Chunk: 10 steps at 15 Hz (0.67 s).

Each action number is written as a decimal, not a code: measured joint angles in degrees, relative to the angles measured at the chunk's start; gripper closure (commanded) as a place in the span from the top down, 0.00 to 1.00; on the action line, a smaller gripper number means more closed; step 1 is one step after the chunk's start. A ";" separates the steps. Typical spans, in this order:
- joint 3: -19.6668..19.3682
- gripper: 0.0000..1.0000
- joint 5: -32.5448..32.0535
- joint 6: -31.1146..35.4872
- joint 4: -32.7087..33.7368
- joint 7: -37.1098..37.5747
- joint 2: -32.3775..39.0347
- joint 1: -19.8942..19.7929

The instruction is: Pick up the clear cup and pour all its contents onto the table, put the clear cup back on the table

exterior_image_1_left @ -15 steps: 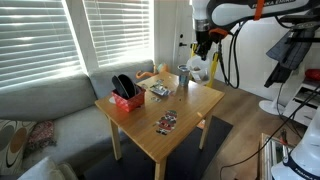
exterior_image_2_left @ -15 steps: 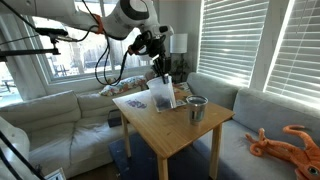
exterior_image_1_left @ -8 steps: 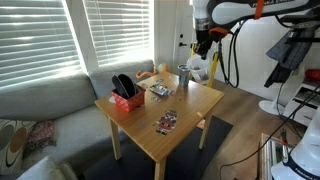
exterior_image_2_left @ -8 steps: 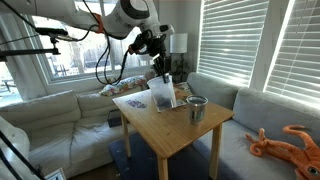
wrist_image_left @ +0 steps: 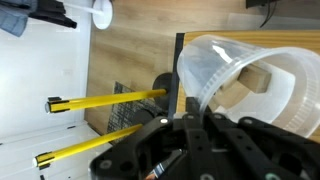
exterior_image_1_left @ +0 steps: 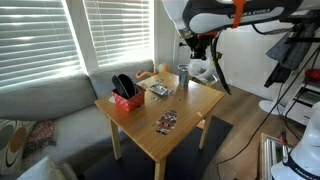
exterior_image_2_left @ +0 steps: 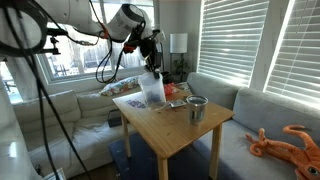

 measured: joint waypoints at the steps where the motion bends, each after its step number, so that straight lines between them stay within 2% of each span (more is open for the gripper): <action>1: 0.19 0.01 -1.97 -3.20 2.64 -0.31 2.64 1.64; 3: 0.10 0.04 -4.87 -6.64 6.42 -0.66 7.06 4.19; 10: -0.65 0.01 -5.17 -7.18 6.69 -0.12 7.66 4.56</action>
